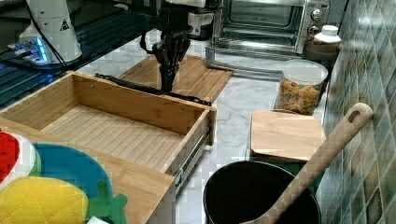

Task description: Close the drawer.

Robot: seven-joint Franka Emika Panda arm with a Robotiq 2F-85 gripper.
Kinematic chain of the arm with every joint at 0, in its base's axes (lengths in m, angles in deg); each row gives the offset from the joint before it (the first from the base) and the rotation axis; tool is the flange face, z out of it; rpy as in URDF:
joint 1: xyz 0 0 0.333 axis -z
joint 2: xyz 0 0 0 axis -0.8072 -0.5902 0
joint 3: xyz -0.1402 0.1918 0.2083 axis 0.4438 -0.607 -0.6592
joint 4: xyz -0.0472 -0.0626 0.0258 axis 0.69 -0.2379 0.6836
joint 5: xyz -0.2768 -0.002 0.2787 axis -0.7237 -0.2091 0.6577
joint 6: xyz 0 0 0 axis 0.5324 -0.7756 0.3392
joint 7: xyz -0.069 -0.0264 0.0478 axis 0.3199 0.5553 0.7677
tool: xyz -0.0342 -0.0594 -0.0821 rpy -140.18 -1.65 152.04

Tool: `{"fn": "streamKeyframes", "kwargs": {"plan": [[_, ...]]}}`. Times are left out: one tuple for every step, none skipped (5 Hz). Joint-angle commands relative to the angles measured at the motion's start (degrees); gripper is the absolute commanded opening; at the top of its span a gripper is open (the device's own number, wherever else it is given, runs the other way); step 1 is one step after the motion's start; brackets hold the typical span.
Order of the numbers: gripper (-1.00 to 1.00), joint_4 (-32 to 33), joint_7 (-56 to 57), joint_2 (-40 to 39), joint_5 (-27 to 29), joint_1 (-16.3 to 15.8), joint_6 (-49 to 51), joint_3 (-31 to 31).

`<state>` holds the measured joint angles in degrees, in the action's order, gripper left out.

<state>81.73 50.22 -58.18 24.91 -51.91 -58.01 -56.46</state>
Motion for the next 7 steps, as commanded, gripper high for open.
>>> {"fn": "streamKeyframes", "kwargs": {"plan": [[-1.00,-5.62,10.51,-4.69,1.03,5.81,-4.77,4.72],[-1.00,-9.35,13.72,-7.41,2.68,7.03,-3.46,6.54],[-1.00,-13.94,19.16,-10.51,4.10,10.06,-1.34,7.68],[-1.00,-18.47,21.14,-12.28,4.14,12.30,0.74,10.45],[-1.00,-22.75,24.29,-14.16,4.13,17.10,1.58,9.89],[-1.00,-24.54,29.25,-16.32,7.67,20.54,-1.81,11.07],[-1.00,-23.39,31.35,-16.68,10.65,23.58,-6.73,11.38]]}}
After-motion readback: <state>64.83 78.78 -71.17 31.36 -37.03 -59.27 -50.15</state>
